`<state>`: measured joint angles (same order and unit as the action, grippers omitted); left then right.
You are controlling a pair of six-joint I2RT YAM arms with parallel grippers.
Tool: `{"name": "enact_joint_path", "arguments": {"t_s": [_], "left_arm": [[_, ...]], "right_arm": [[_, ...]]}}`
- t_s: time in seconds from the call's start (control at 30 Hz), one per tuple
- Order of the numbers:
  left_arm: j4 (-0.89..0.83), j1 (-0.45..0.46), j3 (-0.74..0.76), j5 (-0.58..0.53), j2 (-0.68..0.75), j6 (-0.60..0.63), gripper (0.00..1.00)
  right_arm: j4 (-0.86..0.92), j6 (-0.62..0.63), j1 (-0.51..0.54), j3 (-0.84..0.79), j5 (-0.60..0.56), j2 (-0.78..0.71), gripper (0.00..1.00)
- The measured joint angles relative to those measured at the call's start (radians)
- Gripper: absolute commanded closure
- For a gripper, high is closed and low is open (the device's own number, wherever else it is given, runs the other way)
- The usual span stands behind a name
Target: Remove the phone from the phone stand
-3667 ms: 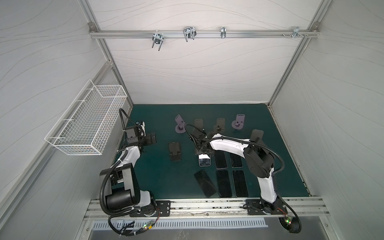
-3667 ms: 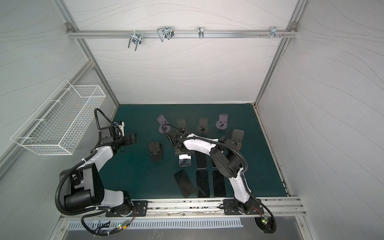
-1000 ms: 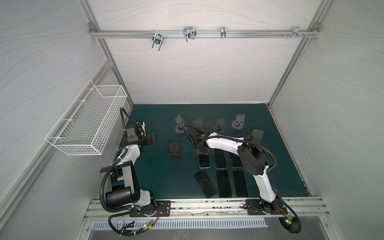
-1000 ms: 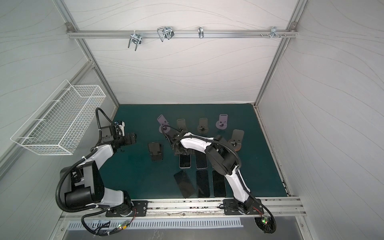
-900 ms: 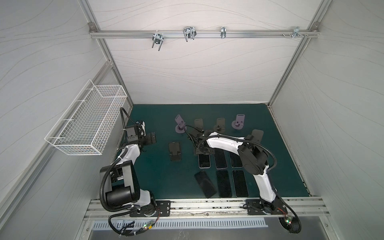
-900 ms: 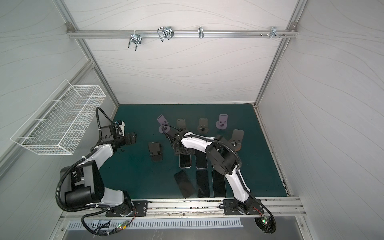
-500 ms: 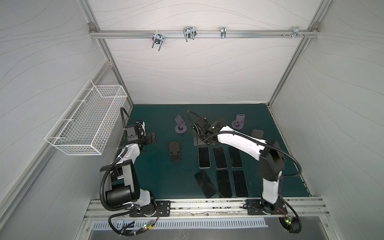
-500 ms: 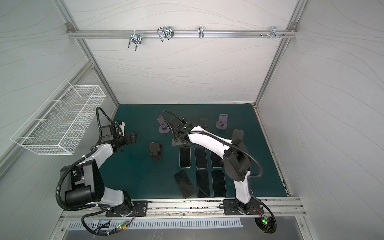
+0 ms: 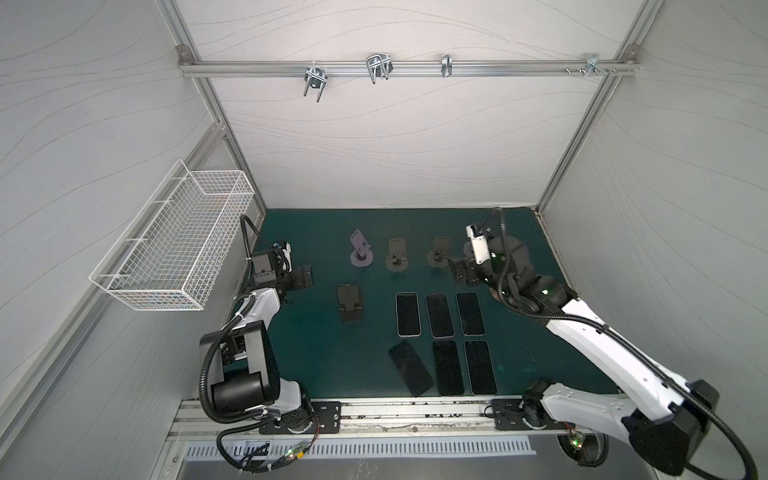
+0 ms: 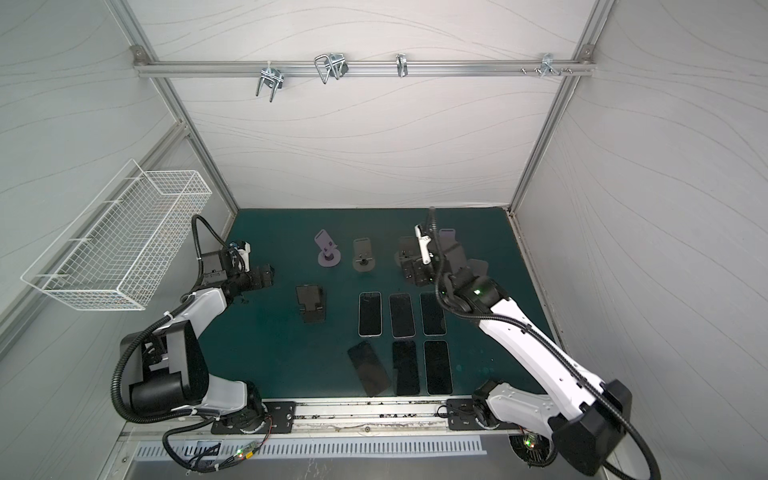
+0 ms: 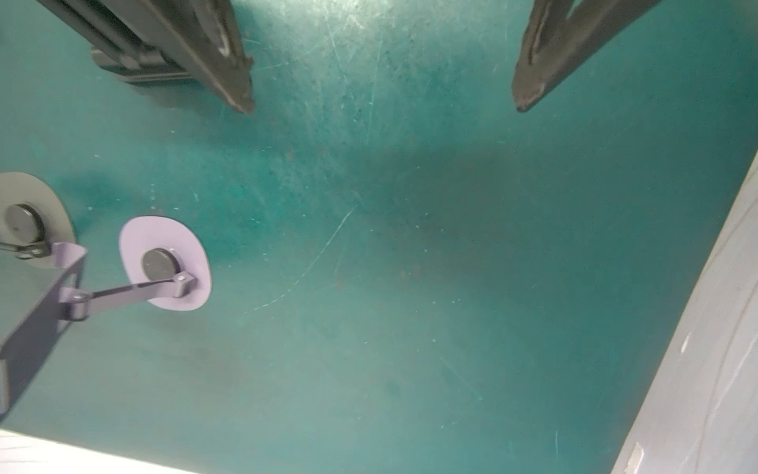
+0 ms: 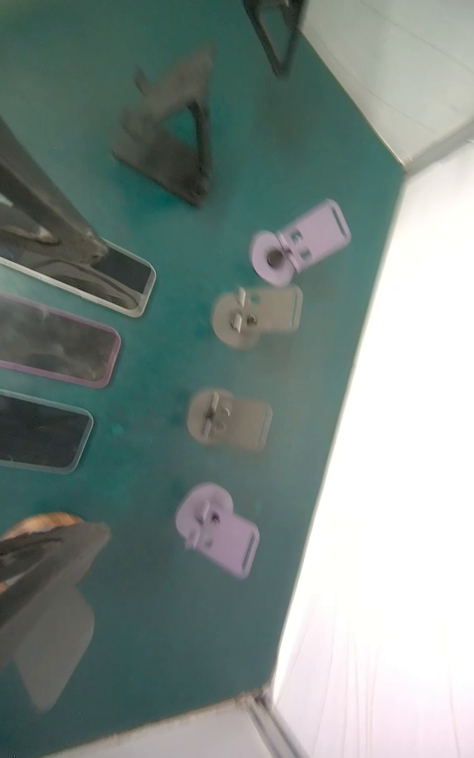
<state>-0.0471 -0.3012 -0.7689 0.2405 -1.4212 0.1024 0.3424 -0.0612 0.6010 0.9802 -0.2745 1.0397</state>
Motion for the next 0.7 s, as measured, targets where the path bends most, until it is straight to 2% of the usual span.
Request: {"name": "enact_joint_path", "arguments": {"t_s": [0.13, 0.27, 0.4, 0.57, 0.7], "left_arm": [[0.026, 0.000, 0.035, 0.000, 0.039, -0.001, 0.00], [0.058, 0.000, 0.070, 0.011, 0.074, -0.001, 0.00], [0.091, 0.000, 0.091, 0.035, 0.086, -0.019, 0.00], [0.150, 0.009, 0.102, 0.043, 0.085, -0.072, 0.00], [0.280, 0.039, 0.151, 0.024, 0.083, -0.108, 0.00]], "right_arm": [[-0.142, 0.036, -0.147, -0.206, 0.023, -0.105, 0.01], [-0.241, 0.021, -0.279, -0.356, 0.034, -0.113, 0.01], [-0.323, 0.037, -0.341, -0.472, -0.010, -0.107, 0.01], [-0.472, 0.067, -0.483, -0.559, 0.128, -0.043, 0.01], [-0.613, 0.051, -0.589, -0.611, 0.237, 0.041, 0.01]]}}
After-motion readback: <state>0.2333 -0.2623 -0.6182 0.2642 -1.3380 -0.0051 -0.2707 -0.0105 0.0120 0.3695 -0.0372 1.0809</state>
